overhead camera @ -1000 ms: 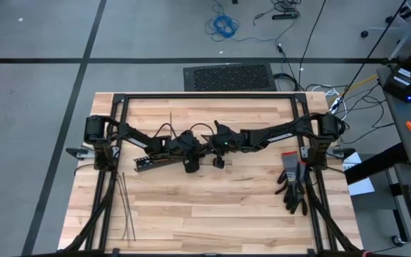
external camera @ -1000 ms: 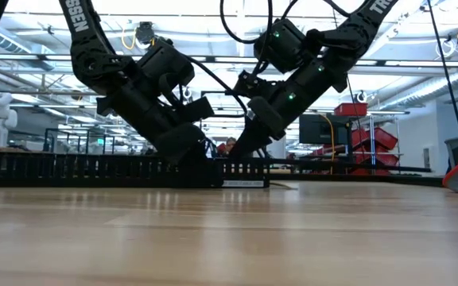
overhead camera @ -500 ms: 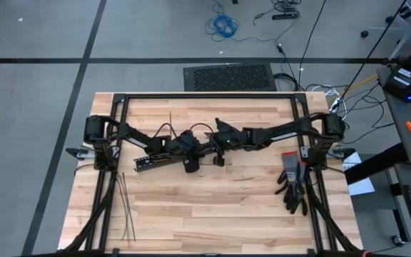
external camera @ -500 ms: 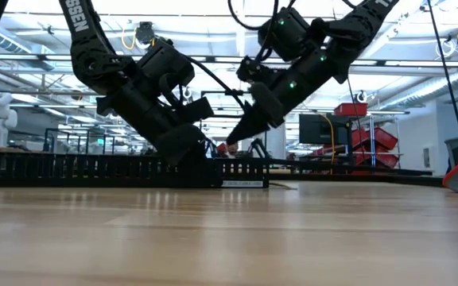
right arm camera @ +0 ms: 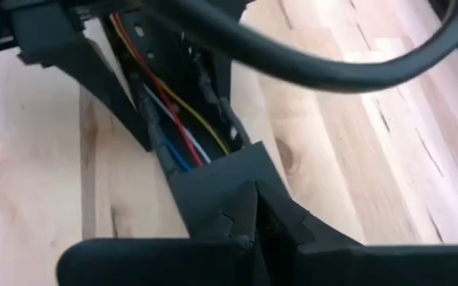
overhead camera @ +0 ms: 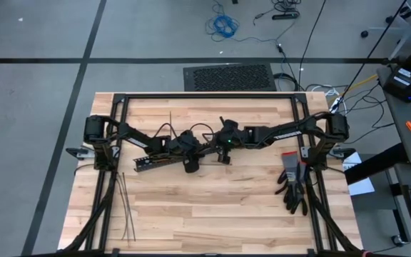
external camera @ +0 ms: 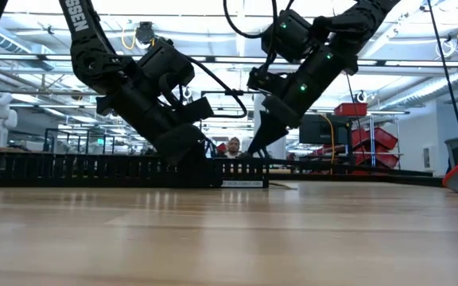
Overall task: Ziptie cables
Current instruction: Close the black cable duct
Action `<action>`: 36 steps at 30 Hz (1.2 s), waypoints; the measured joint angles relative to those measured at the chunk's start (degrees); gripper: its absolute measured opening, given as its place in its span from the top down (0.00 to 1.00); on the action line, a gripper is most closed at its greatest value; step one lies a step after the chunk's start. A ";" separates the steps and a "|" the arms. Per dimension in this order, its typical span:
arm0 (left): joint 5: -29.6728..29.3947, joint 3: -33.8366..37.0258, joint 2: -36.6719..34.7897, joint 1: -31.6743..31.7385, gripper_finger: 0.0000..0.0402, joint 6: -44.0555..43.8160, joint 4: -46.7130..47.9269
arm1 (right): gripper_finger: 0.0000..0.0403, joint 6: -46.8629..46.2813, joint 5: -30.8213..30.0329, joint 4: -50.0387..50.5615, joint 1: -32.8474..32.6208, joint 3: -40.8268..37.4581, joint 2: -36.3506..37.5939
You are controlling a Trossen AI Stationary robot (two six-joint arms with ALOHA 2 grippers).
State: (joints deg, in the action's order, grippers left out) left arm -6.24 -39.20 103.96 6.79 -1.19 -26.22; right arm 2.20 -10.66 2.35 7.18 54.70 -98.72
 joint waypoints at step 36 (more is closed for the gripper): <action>-2.08 0.04 -1.46 -0.02 0.11 3.74 -8.70 | 1.00 -1.55 1.58 4.63 0.76 0.15 -0.17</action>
State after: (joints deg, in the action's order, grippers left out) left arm -8.32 -39.16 102.50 6.76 2.55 -34.91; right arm 0.64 -9.08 6.98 7.94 54.85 -98.89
